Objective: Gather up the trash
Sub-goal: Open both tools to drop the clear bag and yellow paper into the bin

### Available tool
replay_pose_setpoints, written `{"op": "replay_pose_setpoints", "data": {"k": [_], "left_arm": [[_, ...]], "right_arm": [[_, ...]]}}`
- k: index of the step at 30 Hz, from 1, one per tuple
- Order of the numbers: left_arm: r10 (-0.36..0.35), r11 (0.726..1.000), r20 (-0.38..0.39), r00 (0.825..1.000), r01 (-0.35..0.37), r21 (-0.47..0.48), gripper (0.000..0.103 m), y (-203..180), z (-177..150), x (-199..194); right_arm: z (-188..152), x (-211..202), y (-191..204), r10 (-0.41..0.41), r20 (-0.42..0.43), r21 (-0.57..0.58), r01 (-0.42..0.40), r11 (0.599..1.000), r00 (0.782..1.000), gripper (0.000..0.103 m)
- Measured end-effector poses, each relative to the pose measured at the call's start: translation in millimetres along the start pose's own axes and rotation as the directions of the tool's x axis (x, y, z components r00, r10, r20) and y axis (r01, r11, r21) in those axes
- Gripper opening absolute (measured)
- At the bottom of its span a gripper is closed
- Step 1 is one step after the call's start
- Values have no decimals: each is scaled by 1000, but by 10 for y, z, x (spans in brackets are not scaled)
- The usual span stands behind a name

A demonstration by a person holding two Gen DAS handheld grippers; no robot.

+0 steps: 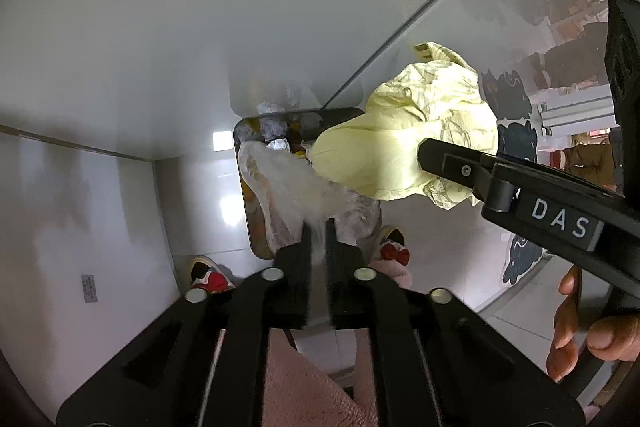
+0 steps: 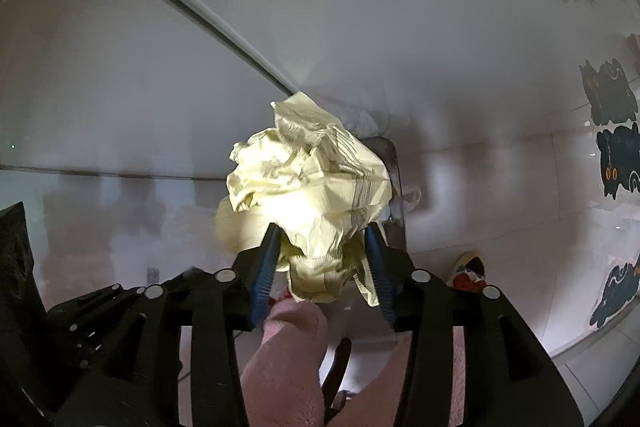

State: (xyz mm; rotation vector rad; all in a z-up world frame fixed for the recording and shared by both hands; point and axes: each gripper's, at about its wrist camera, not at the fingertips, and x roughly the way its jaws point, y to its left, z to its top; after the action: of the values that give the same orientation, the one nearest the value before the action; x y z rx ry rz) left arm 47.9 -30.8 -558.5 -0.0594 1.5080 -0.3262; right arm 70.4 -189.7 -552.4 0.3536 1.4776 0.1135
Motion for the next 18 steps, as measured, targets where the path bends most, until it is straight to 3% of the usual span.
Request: {"op": "replay_pose_setpoints", "data": {"k": [3,7,11,13,18], "left_arm": [[9,1000,14,1000,-10,4,26,-21,18,-18],[24,1000,25,999,-24,7,34,-36,43,-67],[47,999,42,998,-46,-4,54,-23,47,-170],[54,999,52,997,-54,-8,61,4,42,-234],[79,997,88,993,-79,-5,79,59,-7,-519]], "right_arm": [[-14,-33,7,1,7,2,-2,1000,1000,54],[-35,-77,18,1,20,16,-1,1000,1000,63],[-56,-173,21,-1,33,19,0,1000,999,68],[-56,-221,-15,-6,43,23,5,1000,999,85],[-66,-511,-33,-9,79,26,7,1000,997,100]]}}
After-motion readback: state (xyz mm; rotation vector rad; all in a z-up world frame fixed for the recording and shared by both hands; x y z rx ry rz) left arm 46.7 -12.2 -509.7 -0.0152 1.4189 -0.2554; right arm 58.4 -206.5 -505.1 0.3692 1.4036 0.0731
